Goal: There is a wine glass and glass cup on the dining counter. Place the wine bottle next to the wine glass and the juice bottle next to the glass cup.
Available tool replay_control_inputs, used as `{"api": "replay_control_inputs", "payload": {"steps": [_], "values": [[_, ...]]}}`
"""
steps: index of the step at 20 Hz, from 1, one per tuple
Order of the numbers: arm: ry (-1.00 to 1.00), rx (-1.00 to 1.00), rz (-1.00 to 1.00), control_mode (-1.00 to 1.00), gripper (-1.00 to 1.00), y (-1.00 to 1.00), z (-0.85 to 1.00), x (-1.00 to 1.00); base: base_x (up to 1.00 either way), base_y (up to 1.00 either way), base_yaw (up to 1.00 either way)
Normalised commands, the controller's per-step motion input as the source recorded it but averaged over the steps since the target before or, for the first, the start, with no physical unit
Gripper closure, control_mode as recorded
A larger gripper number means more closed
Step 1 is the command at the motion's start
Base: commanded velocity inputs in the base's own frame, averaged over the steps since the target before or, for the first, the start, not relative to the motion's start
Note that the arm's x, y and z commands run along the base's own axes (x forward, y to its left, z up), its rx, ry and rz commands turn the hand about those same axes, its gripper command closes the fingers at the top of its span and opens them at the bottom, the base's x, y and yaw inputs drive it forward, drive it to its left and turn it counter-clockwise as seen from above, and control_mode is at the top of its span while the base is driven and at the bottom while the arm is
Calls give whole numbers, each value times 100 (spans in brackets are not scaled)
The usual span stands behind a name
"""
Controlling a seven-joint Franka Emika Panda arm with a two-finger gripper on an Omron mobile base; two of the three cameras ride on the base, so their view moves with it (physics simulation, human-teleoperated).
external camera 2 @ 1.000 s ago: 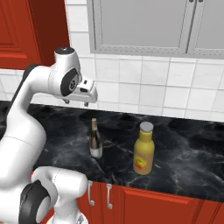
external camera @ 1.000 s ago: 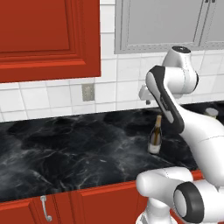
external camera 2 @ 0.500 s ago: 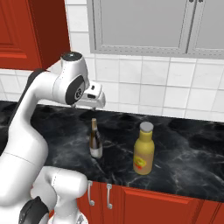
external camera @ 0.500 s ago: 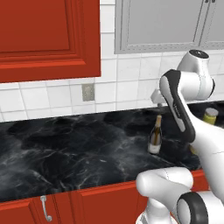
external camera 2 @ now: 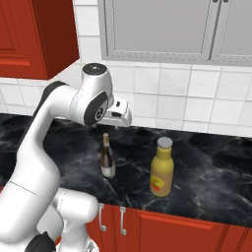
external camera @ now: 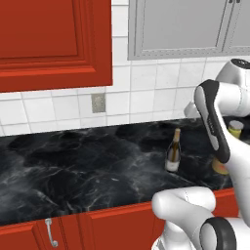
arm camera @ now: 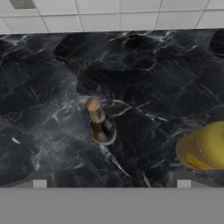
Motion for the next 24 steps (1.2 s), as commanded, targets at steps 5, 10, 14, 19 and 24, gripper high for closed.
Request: {"api": "replay_control_inputs", "payload": {"steps": [5,10,14,19,24], "values": [[0,0,0,-100,-100,-37,0,-9,0,0,0],[0,0,0,-100,-100,-32,0,-6,0,0,0],[0,0,0,-100,-100,-36,0,-8,0,0,0],[0,0,0,-100,-100,-35,0,-2,0,0,0],[0,0,-2,-100,-100,-43,-4,-3,0,0,0]]}}
